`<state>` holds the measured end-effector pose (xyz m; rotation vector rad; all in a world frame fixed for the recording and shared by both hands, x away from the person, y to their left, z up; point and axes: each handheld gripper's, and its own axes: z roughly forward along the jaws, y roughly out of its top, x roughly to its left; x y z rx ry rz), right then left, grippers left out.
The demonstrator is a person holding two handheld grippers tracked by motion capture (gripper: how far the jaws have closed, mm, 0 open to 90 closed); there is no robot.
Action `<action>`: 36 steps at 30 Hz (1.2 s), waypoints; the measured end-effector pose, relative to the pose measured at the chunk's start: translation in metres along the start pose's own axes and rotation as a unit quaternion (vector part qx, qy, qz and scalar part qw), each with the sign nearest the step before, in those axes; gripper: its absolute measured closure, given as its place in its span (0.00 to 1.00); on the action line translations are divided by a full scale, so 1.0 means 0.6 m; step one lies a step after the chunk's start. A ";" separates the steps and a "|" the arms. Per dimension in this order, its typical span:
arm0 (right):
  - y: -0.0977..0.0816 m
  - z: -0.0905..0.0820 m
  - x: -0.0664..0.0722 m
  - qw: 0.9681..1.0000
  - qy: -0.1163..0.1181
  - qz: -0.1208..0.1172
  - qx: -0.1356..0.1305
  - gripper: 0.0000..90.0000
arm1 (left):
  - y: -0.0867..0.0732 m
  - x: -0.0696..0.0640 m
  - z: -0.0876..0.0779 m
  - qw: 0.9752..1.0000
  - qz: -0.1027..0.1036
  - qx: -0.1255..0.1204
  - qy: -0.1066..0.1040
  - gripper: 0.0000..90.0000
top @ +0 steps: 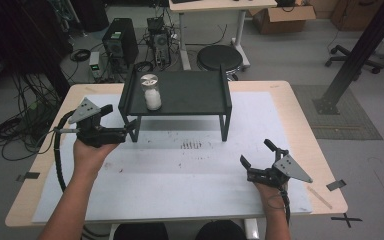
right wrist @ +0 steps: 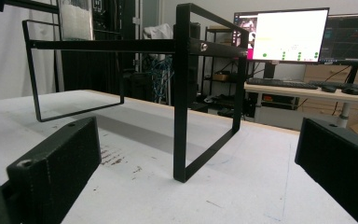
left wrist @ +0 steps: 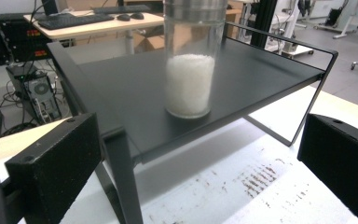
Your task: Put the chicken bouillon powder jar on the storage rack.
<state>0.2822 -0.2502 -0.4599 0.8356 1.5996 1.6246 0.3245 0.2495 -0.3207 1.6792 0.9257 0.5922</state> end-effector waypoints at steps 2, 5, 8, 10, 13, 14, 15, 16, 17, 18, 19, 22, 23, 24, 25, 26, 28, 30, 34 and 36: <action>0.000 0.000 0.000 1.000 0.000 0.000 0.001 0.00 | -0.008 0.003 -0.002 1.000 -0.004 -0.003 0.000 0.00; 0.000 0.000 0.000 1.000 0.000 0.001 0.001 0.00 | -0.020 0.006 -0.005 1.000 -0.007 -0.011 -0.004 0.00; 0.000 0.001 0.000 1.000 0.000 0.000 0.002 0.00 | -0.035 0.007 -0.013 0.999 -0.005 -0.032 -0.001 0.00; 0.000 0.000 0.000 1.000 0.001 0.000 0.001 0.00 | -0.041 0.009 -0.016 0.999 -0.005 -0.038 0.000 0.00; 0.000 0.000 0.000 1.000 0.001 0.000 0.001 0.00 | -0.046 0.010 -0.017 0.999 -0.005 -0.038 0.000 0.00; 0.000 0.000 0.000 1.000 0.001 0.000 0.001 0.00 | -0.048 0.010 -0.018 0.999 -0.005 -0.038 0.000 0.00; 0.000 0.000 0.000 1.000 0.001 0.000 0.001 0.00 | -0.054 0.010 -0.019 0.999 -0.001 -0.039 0.001 0.00; 0.000 0.000 0.000 1.000 0.002 0.000 0.001 0.00 | -0.057 0.010 -0.019 0.999 -0.002 -0.039 0.000 0.00; 0.000 0.000 0.000 1.000 0.002 0.001 0.001 0.00 | -0.060 0.010 -0.019 0.999 -0.002 -0.039 0.000 0.00; 0.000 0.000 0.000 1.000 0.002 0.001 0.001 0.00 | -0.060 0.010 -0.019 0.999 -0.002 -0.039 0.000 0.00; 0.000 0.000 0.000 1.000 0.002 0.000 0.000 0.00 | -0.063 0.011 -0.019 0.999 -0.003 -0.040 0.000 0.00; 0.000 0.000 0.000 1.000 0.002 0.000 0.000 0.00 | -0.072 0.012 -0.020 0.999 -0.003 -0.039 0.000 0.00; 0.000 0.000 0.000 1.000 0.002 0.001 0.000 0.00 | -0.078 0.011 -0.019 0.999 -0.002 -0.040 -0.003 0.00; 0.000 0.000 0.000 1.000 0.002 0.001 0.000 0.00 | -0.078 0.011 -0.019 0.999 -0.002 -0.040 -0.003 0.00; 0.000 0.000 0.000 1.000 0.003 0.001 0.000 0.00 | -0.085 0.010 -0.018 0.999 0.001 -0.037 -0.002 0.00; 0.000 0.000 0.000 1.000 0.003 0.001 0.000 0.00 | -0.085 0.010 -0.018 0.999 0.001 -0.037 -0.002 0.00; 0.000 0.000 0.000 1.000 0.003 0.000 -0.001 0.00 | -0.092 0.009 -0.018 0.999 0.002 -0.036 -0.002 0.00; 0.000 0.000 0.000 1.000 0.003 0.000 -0.001 0.00 | -0.105 0.010 -0.020 0.999 0.003 -0.042 0.005 0.00; 0.000 0.000 0.000 1.000 0.003 0.000 -0.001 0.00 | -0.119 0.014 -0.022 0.999 -0.003 -0.047 0.010 0.00; 0.000 0.000 0.000 1.000 0.003 0.000 -0.001 0.00 | -0.131 0.017 -0.024 0.999 -0.008 -0.051 0.014 0.00</action>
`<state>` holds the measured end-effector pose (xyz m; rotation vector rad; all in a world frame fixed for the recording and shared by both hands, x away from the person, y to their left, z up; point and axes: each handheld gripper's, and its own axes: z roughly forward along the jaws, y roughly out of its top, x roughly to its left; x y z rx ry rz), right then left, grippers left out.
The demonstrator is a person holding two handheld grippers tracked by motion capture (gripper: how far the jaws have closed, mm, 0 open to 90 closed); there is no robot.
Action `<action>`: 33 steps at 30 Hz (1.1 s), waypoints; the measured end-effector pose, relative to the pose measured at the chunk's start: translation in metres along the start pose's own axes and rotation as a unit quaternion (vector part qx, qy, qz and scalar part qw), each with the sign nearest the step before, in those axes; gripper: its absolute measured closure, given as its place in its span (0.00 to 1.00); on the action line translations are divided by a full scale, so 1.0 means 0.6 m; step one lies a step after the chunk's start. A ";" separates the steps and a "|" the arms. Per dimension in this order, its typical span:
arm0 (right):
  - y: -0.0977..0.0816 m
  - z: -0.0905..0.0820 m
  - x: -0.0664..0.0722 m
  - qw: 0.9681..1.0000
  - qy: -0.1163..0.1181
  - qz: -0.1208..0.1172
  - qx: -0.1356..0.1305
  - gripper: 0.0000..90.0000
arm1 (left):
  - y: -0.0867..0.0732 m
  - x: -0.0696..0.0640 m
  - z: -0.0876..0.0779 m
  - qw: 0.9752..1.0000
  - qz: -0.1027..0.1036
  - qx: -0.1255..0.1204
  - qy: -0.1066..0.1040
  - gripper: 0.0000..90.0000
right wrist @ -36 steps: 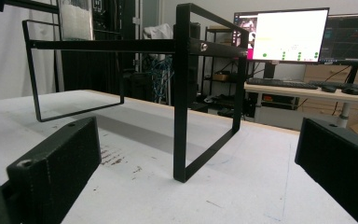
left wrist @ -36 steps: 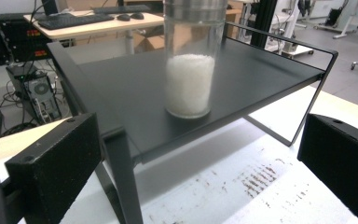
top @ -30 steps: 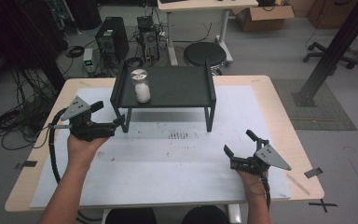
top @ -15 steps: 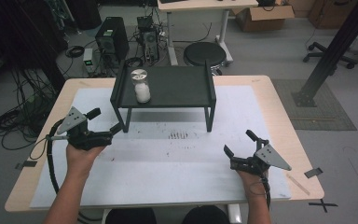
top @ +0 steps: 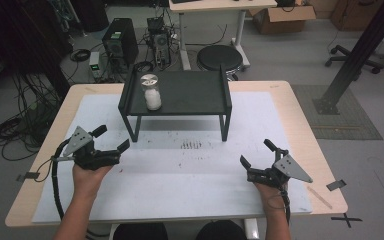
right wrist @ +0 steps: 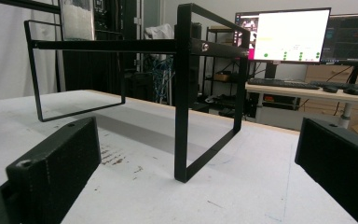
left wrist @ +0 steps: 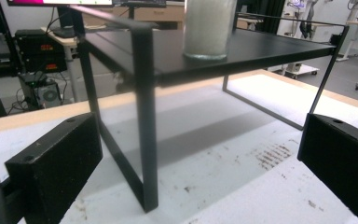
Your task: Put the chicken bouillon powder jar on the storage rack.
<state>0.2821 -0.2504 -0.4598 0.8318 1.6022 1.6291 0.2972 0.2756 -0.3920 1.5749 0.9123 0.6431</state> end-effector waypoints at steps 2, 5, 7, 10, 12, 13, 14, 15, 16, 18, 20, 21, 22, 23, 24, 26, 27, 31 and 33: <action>0.000 0.000 0.000 1.000 0.000 0.000 0.000 0.00 | -0.004 0.001 -0.001 1.000 0.001 -0.001 0.000 0.00; 0.000 0.000 0.000 1.000 0.000 0.000 0.001 0.00 | -0.018 0.002 -0.001 1.000 0.003 -0.001 0.000 0.00; 0.000 0.000 0.001 1.000 0.000 -0.001 0.001 0.00 | -0.031 0.003 -0.002 1.000 0.005 -0.005 0.004 0.00; 0.000 0.000 0.001 1.000 -0.001 -0.001 0.000 0.00 | -0.040 0.002 -0.003 1.000 0.008 -0.014 0.008 0.00; 0.000 0.000 0.001 1.000 0.000 -0.001 0.000 0.00 | -0.047 0.002 -0.004 1.000 0.010 -0.015 0.010 0.00; 0.000 0.000 0.001 1.000 0.000 -0.002 0.000 0.00 | -0.051 0.001 -0.003 1.000 0.012 -0.015 0.011 0.00; 0.000 0.000 0.001 1.000 0.000 -0.002 0.000 0.00 | -0.054 0.000 -0.003 1.000 0.013 -0.014 0.012 0.00; 0.000 0.000 0.001 1.000 -0.001 -0.002 0.000 0.00 | -0.057 0.000 -0.003 1.000 0.014 -0.013 0.012 0.00; 0.000 0.000 0.001 1.000 -0.001 -0.003 0.000 0.00 | -0.059 0.000 -0.003 1.000 0.015 -0.013 0.012 0.00; 0.000 0.000 0.001 1.000 -0.001 -0.003 0.000 0.00 | -0.064 0.000 -0.002 1.000 0.014 -0.013 0.011 0.00; 0.000 0.000 0.001 1.000 -0.001 -0.003 0.000 0.00 | -0.068 0.000 -0.003 1.000 0.014 -0.016 0.008 0.00; 0.000 0.000 0.001 1.000 -0.001 -0.003 0.000 0.00 | -0.071 0.000 -0.003 1.000 0.018 -0.019 0.008 0.00; 0.000 0.000 0.001 1.000 -0.001 -0.003 0.000 0.00 | -0.072 0.000 -0.003 1.000 0.019 -0.020 0.008 0.00; 0.000 0.000 0.001 1.000 -0.001 -0.003 -0.001 0.00 | -0.074 0.000 -0.003 1.000 0.019 -0.020 0.008 0.00; 0.000 0.000 0.001 1.000 -0.001 -0.003 -0.001 0.00 | -0.076 0.000 -0.002 1.000 0.019 -0.019 0.007 0.00; 0.000 0.000 0.001 1.000 -0.001 -0.003 0.000 0.00 | -0.082 0.000 0.000 1.000 0.020 -0.016 0.008 0.00; 0.000 0.000 0.001 1.000 -0.001 -0.003 0.000 0.00 | -0.083 0.000 0.000 1.000 0.019 -0.015 0.007 0.00; 0.000 0.000 0.001 1.000 -0.001 -0.003 0.000 0.00 | -0.092 -0.002 0.004 1.000 0.011 -0.014 0.000 0.00; 0.000 0.000 0.001 1.000 -0.001 -0.004 0.000 0.00 | -0.096 -0.003 0.006 1.000 0.011 -0.014 -0.001 0.00</action>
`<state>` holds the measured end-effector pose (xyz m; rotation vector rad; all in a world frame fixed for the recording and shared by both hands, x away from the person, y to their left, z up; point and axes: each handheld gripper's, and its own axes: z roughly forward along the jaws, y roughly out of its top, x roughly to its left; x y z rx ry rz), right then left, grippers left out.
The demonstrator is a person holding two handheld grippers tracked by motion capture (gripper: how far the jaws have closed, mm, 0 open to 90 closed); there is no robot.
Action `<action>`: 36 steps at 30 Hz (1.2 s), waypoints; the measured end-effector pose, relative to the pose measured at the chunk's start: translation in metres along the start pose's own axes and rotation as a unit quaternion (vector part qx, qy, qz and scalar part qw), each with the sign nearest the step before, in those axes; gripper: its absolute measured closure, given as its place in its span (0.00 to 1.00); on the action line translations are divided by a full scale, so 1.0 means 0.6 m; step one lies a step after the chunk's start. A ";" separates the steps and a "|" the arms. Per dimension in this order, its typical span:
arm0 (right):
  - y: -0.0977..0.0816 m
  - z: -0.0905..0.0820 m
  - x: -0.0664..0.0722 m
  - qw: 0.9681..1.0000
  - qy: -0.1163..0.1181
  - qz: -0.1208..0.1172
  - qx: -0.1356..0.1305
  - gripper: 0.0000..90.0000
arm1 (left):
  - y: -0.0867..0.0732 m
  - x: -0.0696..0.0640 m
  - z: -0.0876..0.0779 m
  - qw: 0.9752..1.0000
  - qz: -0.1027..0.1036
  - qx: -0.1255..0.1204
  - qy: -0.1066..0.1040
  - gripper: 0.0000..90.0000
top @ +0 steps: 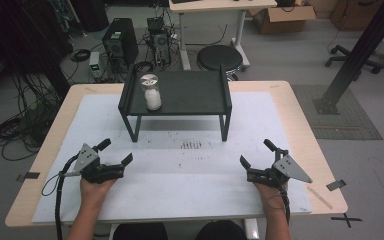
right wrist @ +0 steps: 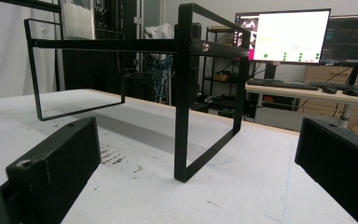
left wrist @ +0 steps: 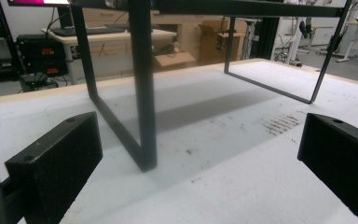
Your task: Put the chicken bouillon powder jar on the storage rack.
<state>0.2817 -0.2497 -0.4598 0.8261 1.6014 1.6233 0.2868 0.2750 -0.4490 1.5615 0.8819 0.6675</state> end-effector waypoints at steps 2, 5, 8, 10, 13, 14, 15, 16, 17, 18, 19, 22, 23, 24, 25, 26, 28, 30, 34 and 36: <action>0.000 0.000 0.000 1.000 0.000 0.000 0.000 0.00 | -0.002 -0.001 0.000 1.000 -0.001 -0.003 -0.002 0.00; 0.000 0.000 0.000 1.000 0.000 0.000 0.001 0.00 | -0.006 -0.002 0.000 1.000 0.000 -0.008 -0.002 0.00; 0.000 0.000 0.000 1.000 0.000 -0.001 0.002 0.00 | -0.008 -0.002 -0.003 1.000 0.001 -0.017 -0.001 0.00; 0.000 0.000 0.000 1.000 0.000 -0.001 0.002 0.00 | -0.009 -0.002 -0.004 1.000 0.002 -0.022 -0.001 0.00; 0.000 0.000 0.000 1.000 0.000 -0.001 0.002 0.00 | -0.010 -0.003 -0.006 1.000 0.005 -0.027 -0.001 0.00; 0.000 0.000 0.000 1.000 0.000 -0.001 0.002 0.00 | -0.010 -0.004 -0.006 1.000 0.007 -0.029 -0.002 0.00; 0.000 0.000 0.001 1.000 0.000 -0.001 0.002 0.00 | -0.010 -0.004 -0.006 1.000 0.009 -0.030 0.000 0.00; 0.000 0.000 0.001 1.000 0.000 -0.001 0.002 0.00 | -0.011 -0.005 -0.007 0.999 0.010 -0.031 -0.001 0.00; 0.000 0.000 0.001 1.000 0.000 -0.001 0.002 0.00 | -0.011 -0.005 -0.007 0.999 0.010 -0.031 -0.002 0.00; 0.000 0.000 0.001 1.000 -0.001 -0.002 0.002 0.00 | -0.012 -0.004 -0.008 0.999 0.009 -0.034 -0.001 0.00; 0.000 0.000 0.001 1.000 -0.001 -0.001 0.002 0.00 | -0.012 -0.004 -0.008 0.999 0.009 -0.034 -0.001 0.00; 0.000 0.001 0.001 1.000 -0.001 -0.002 0.003 0.00 | -0.014 -0.006 -0.011 0.999 0.014 -0.044 -0.002 0.00; 0.000 0.001 0.001 1.000 -0.001 -0.001 0.003 0.00 | -0.014 -0.006 -0.011 0.999 0.015 -0.046 -0.002 0.00; 0.000 0.001 0.001 1.000 -0.001 -0.002 0.003 0.00 | -0.015 -0.006 -0.012 0.999 0.013 -0.050 -0.003 0.00; 0.000 0.001 0.001 1.000 -0.001 -0.002 0.003 0.00 | -0.015 -0.006 -0.012 0.999 0.013 -0.050 -0.003 0.00; 0.000 0.001 0.001 1.000 -0.001 -0.002 0.004 0.00 | -0.015 -0.006 -0.013 0.999 0.013 -0.052 -0.002 0.00; 0.000 0.001 0.000 1.000 -0.001 -0.001 0.003 0.00 | -0.016 -0.007 -0.014 0.998 0.016 -0.056 -0.001 0.00; 0.000 0.000 0.000 1.000 -0.002 0.001 0.003 0.00 | -0.016 -0.007 -0.014 0.998 0.015 -0.057 -0.001 0.00; 0.000 0.001 0.000 1.000 -0.001 0.000 0.004 0.00 | -0.017 -0.006 -0.016 0.998 0.013 -0.062 0.000 0.00; 0.000 0.001 0.001 1.000 -0.001 -0.001 0.004 0.00 | -0.017 -0.007 -0.016 0.998 0.015 -0.063 0.000 0.00</action>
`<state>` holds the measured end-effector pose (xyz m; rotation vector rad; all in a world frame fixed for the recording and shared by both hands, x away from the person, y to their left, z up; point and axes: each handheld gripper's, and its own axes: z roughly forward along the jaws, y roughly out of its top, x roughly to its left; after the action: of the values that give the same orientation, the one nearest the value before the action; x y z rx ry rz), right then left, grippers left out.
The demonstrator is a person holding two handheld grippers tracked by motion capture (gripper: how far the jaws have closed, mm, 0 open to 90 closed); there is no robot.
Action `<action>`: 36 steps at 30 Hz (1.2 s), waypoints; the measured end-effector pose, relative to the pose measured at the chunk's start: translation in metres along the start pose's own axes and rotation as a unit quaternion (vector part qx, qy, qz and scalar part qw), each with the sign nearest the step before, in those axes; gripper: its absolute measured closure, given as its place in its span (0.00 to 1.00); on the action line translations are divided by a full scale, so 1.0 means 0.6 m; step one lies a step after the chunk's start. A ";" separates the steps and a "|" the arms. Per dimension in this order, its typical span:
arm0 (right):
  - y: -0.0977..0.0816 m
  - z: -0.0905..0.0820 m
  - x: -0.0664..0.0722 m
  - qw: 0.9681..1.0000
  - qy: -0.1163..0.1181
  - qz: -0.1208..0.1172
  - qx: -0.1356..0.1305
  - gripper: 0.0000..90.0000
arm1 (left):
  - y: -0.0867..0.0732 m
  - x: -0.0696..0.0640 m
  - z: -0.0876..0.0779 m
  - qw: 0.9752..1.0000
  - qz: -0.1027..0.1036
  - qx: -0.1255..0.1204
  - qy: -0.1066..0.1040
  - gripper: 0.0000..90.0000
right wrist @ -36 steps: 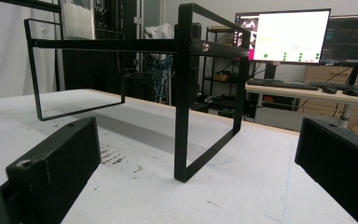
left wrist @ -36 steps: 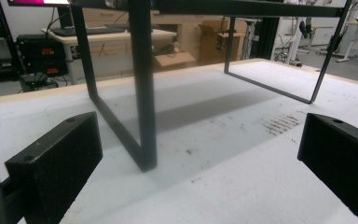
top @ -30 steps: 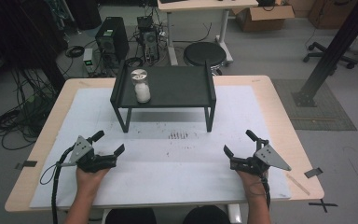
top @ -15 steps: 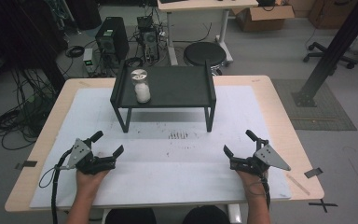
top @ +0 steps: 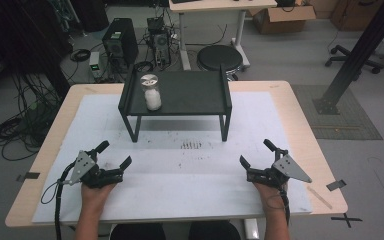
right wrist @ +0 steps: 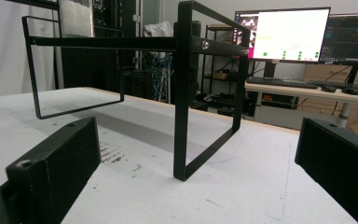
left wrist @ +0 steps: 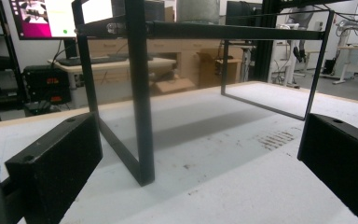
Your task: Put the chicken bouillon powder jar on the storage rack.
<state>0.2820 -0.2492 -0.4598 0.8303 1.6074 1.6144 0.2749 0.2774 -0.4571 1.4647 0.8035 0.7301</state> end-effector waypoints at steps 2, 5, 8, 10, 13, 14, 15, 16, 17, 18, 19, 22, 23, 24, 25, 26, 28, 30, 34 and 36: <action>0.000 0.000 0.000 1.000 0.001 0.001 0.001 0.00 | 0.000 0.000 0.000 1.000 0.000 0.000 0.000 0.00; 0.000 0.000 0.000 1.000 0.002 0.001 0.002 0.00 | 0.000 0.000 0.000 1.000 0.002 -0.001 0.000 0.00; 0.000 0.000 -0.001 1.000 0.002 0.001 0.000 0.00 | 0.000 -0.001 0.000 1.000 0.002 -0.001 0.000 0.00; 0.000 0.000 -0.001 1.000 0.003 0.002 0.000 0.00 | 0.000 0.000 0.000 1.000 0.001 -0.001 0.000 0.00; 0.000 0.000 -0.001 1.000 0.005 0.002 0.001 0.00 | 0.000 -0.001 -0.001 1.000 0.003 -0.002 0.001 0.00; 0.000 0.000 -0.001 1.000 0.005 0.001 -0.001 0.00 | 0.000 -0.001 -0.001 1.000 0.003 -0.001 0.001 0.00; 0.000 -0.001 0.000 1.000 0.004 0.001 -0.002 0.00 | 0.000 -0.001 0.000 1.000 0.003 -0.002 0.000 0.00; 0.000 0.000 -0.001 1.000 0.004 0.001 -0.001 0.00 | 0.000 -0.001 -0.001 1.000 0.003 -0.002 0.000 0.00; 0.000 0.000 -0.001 1.000 0.005 0.001 0.000 0.00 | 0.000 -0.001 -0.001 1.000 0.003 -0.001 0.000 0.00; 0.000 0.000 0.000 1.000 0.005 0.001 -0.001 0.00 | 0.000 -0.001 -0.001 1.000 0.003 -0.002 0.001 0.00; 0.000 0.000 0.000 1.000 0.005 0.001 -0.001 0.00 | 0.000 -0.001 -0.001 1.000 0.003 -0.002 0.001 0.00; 0.000 -0.001 0.000 1.000 0.004 0.000 -0.002 0.00 | 0.000 -0.001 0.000 1.000 0.003 -0.002 0.000 0.00; 0.000 -0.001 0.000 1.000 0.003 0.000 -0.002 0.00 | 0.000 -0.001 -0.001 1.000 0.003 -0.001 0.000 0.00; 0.000 0.000 0.000 1.000 0.004 0.000 -0.001 0.00 | 0.000 -0.001 -0.001 1.000 0.003 -0.002 0.000 0.00; 0.000 0.000 0.000 1.000 0.004 -0.001 -0.001 0.00 | 0.000 -0.001 -0.001 1.000 0.003 -0.002 0.000 0.00; 0.000 0.000 0.000 1.000 0.004 -0.001 -0.001 0.00 | 0.000 -0.001 -0.001 1.000 0.003 -0.002 0.001 0.00; 0.000 0.000 0.000 1.000 0.004 -0.001 -0.001 0.00 | 0.000 -0.001 -0.001 1.000 0.003 -0.003 0.001 0.00; 0.000 0.000 0.000 1.000 0.003 -0.001 -0.001 0.00 | 0.000 -0.001 -0.001 1.000 0.003 -0.003 0.000 0.00; 0.000 0.000 0.000 1.000 0.003 -0.002 0.000 0.00 | 0.000 -0.001 -0.001 1.000 0.002 -0.002 0.000 0.00; 0.000 0.000 0.001 1.000 0.002 -0.002 -0.001 0.00 | 0.000 -0.001 -0.001 1.000 0.003 -0.002 0.000 0.00</action>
<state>0.2817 -0.2488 -0.4599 0.8222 1.6099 1.6151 0.2741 0.2772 -0.4573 1.4629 0.7975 0.7353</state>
